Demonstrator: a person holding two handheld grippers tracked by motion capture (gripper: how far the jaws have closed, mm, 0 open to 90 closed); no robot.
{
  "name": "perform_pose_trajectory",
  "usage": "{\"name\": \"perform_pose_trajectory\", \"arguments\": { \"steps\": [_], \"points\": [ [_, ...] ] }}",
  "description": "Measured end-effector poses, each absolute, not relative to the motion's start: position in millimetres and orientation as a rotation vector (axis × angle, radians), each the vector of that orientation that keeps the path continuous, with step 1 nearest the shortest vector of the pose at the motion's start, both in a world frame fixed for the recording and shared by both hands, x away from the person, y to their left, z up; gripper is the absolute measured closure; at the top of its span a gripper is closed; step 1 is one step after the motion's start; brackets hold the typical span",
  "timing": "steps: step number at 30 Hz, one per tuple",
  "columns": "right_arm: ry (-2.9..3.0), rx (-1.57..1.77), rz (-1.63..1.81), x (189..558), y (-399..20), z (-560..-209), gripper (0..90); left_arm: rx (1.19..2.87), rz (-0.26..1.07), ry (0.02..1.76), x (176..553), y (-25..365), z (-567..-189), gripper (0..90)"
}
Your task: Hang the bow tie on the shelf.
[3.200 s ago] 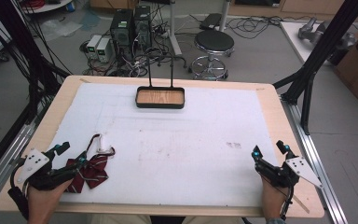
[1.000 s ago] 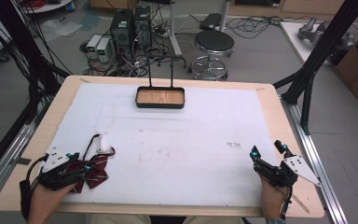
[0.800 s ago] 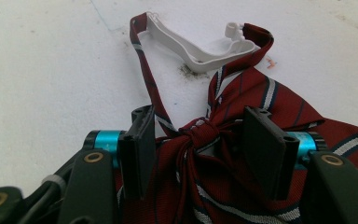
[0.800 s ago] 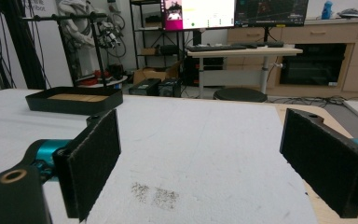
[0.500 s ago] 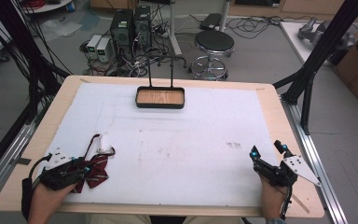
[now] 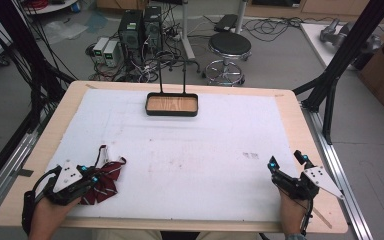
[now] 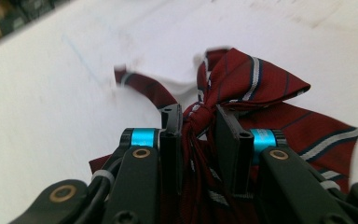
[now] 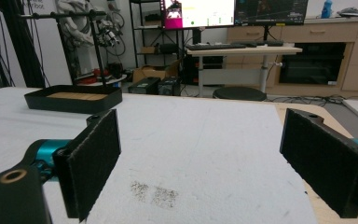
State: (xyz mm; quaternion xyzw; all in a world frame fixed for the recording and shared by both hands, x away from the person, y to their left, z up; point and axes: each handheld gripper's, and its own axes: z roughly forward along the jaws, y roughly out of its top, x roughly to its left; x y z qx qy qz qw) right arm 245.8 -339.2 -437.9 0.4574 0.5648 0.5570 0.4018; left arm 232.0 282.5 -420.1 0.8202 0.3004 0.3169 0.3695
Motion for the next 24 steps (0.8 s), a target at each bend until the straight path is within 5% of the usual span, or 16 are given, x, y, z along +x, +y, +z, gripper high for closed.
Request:
{"name": "perform_pose_trajectory", "arguments": {
  "steps": [24],
  "points": [
    [1.432,1.163,1.404,246,-340,-438,11.2,2.124,0.780,0.248,286,225,-344,71.8]
  ]
}}
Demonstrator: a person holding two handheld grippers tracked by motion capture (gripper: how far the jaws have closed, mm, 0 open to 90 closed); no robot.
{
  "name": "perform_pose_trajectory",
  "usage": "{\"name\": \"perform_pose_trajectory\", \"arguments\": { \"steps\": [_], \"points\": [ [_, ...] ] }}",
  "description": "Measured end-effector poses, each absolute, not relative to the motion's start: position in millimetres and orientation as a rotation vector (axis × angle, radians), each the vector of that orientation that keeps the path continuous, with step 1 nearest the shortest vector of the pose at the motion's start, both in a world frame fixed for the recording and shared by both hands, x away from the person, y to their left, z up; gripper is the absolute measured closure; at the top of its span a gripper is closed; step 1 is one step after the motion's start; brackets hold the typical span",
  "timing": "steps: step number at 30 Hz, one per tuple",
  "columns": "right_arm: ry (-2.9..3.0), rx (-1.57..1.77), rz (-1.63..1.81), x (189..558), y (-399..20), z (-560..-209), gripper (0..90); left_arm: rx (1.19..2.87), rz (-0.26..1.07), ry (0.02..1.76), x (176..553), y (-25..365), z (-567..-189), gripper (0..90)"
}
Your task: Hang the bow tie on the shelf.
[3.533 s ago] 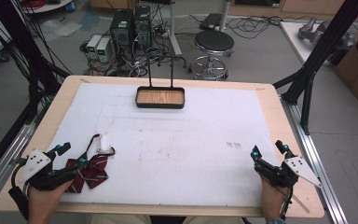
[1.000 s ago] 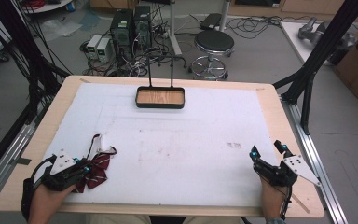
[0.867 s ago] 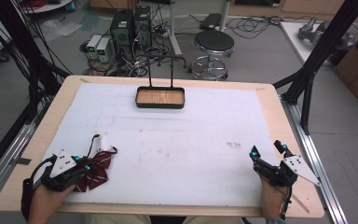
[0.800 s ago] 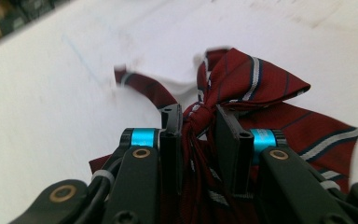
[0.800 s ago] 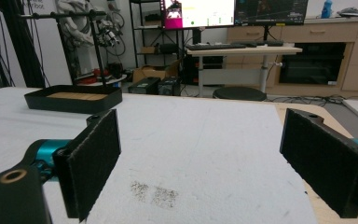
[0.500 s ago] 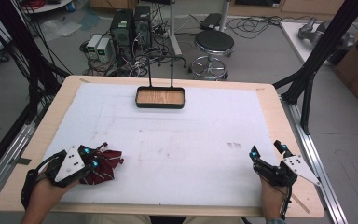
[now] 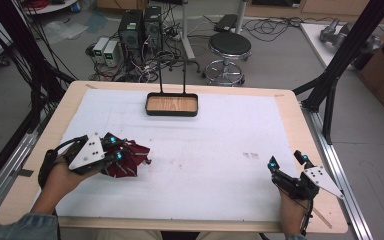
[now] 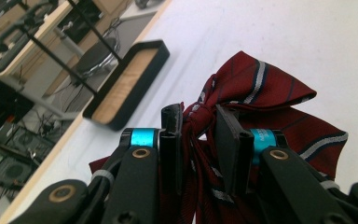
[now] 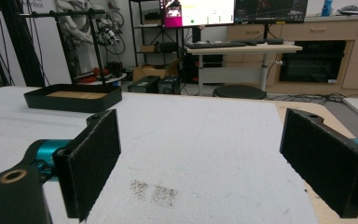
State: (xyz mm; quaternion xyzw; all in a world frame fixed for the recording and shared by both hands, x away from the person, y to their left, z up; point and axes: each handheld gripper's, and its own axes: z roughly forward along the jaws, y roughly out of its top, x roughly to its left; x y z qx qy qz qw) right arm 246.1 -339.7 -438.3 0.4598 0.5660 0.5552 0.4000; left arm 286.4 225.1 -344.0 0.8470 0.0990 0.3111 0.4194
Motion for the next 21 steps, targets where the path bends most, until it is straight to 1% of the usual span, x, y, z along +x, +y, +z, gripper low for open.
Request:
{"name": "perform_pose_trajectory", "arguments": {
  "steps": [8,15,21],
  "points": [
    [1.437,1.164,1.403,246,-340,-438,11.2,2.043,0.736,0.281,330,217,-322,71.8],
    [1.436,1.170,1.405,247,-340,-439,11.2,2.037,0.690,0.381,374,216,-309,71.8],
    [1.439,1.165,1.405,247,-341,-439,11.2,2.021,0.648,0.421,407,218,-299,71.7]
  ]
}}
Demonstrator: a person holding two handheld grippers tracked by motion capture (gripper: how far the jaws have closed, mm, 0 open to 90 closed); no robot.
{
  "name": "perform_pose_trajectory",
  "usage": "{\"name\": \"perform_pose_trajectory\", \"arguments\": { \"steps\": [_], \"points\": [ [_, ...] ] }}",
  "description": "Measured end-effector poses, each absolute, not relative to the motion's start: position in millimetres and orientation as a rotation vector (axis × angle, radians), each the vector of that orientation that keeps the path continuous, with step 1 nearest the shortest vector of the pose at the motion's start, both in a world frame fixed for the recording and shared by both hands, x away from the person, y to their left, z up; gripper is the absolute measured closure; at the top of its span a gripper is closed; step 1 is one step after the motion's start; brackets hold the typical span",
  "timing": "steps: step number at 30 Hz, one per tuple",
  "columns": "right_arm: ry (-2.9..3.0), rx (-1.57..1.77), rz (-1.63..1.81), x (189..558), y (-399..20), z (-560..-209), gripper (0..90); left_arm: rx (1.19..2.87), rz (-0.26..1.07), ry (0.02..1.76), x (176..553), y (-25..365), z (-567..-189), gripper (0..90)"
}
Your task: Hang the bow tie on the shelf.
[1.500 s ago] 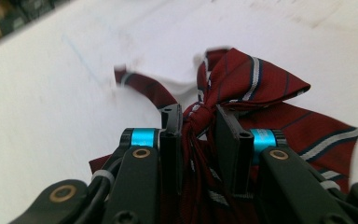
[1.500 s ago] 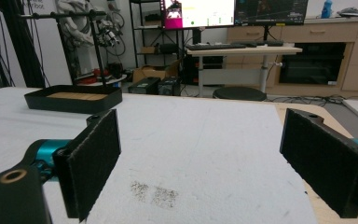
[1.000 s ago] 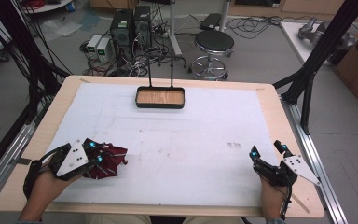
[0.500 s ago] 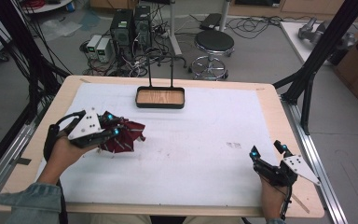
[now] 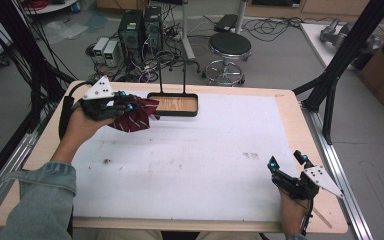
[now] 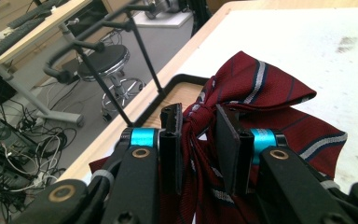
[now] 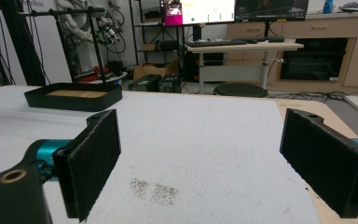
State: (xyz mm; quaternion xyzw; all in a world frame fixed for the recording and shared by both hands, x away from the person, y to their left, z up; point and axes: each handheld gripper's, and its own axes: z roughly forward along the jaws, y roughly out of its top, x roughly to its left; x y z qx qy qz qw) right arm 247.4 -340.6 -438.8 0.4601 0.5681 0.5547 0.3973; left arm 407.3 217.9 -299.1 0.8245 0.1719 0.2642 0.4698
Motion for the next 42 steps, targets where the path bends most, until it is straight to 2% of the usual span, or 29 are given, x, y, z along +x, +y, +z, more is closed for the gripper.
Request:
{"name": "perform_pose_trajectory", "arguments": {
  "steps": [18,30,42],
  "points": [
    [1.446,1.170,1.409,248,-341,-439,11.2,1.976,0.637,0.594,485,222,-282,71.7],
    [1.450,1.173,1.413,248,-341,-439,11.2,1.929,0.709,0.702,510,227,-274,71.7],
    [1.452,1.174,1.413,248,-341,-439,11.3,1.953,0.731,0.833,525,231,-287,71.7]
  ]
}}
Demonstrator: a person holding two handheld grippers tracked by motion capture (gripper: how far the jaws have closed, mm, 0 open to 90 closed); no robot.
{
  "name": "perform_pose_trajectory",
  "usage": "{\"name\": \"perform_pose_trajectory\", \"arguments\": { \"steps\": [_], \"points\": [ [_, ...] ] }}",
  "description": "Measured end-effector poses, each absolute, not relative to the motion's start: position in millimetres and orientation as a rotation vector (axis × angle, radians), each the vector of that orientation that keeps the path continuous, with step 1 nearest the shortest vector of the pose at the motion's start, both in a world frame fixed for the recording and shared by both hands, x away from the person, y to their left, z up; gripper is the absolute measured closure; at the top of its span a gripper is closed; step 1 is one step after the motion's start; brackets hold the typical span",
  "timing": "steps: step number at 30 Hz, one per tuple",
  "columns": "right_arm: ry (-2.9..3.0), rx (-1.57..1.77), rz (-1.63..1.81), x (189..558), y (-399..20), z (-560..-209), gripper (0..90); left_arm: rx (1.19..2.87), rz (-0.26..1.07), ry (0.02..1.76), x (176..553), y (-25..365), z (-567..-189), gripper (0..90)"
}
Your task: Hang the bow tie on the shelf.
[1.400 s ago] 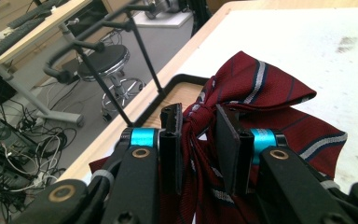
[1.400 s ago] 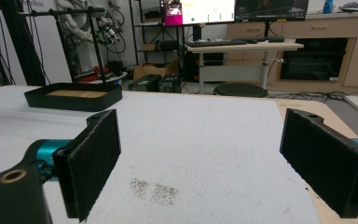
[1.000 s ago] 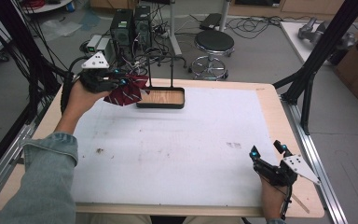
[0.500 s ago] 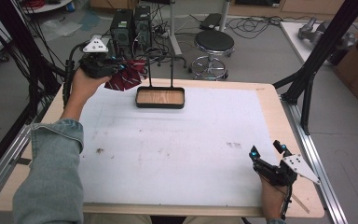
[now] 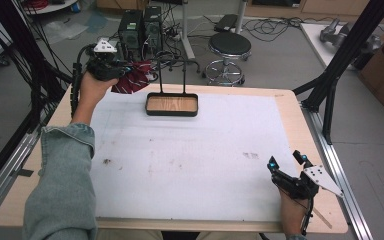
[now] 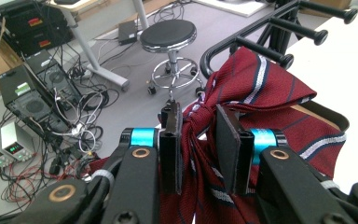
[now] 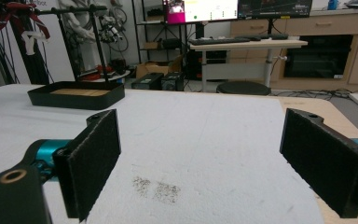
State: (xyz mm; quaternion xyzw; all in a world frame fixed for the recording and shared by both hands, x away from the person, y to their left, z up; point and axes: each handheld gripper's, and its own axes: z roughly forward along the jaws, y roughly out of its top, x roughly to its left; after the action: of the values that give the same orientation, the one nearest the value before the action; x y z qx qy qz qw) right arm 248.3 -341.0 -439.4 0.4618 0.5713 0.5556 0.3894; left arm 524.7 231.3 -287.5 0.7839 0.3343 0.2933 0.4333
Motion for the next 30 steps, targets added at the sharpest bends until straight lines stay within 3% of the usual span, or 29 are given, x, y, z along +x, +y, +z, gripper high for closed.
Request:
{"name": "perform_pose_trajectory", "arguments": {
  "steps": [11,12,13,14,21,30],
  "points": [
    [1.453,1.179,1.413,248,-341,-439,11.2,2.013,0.715,0.865,534,219,-312,71.8],
    [1.454,1.178,1.413,249,-341,-440,11.2,2.030,0.713,0.863,536,216,-315,73.1],
    [1.454,1.188,1.415,248,-341,-440,11.2,2.045,0.715,0.853,536,214,-317,82.2],
    [1.454,1.177,1.412,249,-341,-440,11.2,2.043,0.722,0.852,537,211,-320,82.9],
    [1.455,1.178,1.414,249,-342,-440,11.2,2.056,0.702,0.856,544,197,-335,81.6],
    [1.457,1.184,1.418,249,-341,-440,11.2,2.026,0.700,0.869,538,212,-333,78.7]
  ]
}}
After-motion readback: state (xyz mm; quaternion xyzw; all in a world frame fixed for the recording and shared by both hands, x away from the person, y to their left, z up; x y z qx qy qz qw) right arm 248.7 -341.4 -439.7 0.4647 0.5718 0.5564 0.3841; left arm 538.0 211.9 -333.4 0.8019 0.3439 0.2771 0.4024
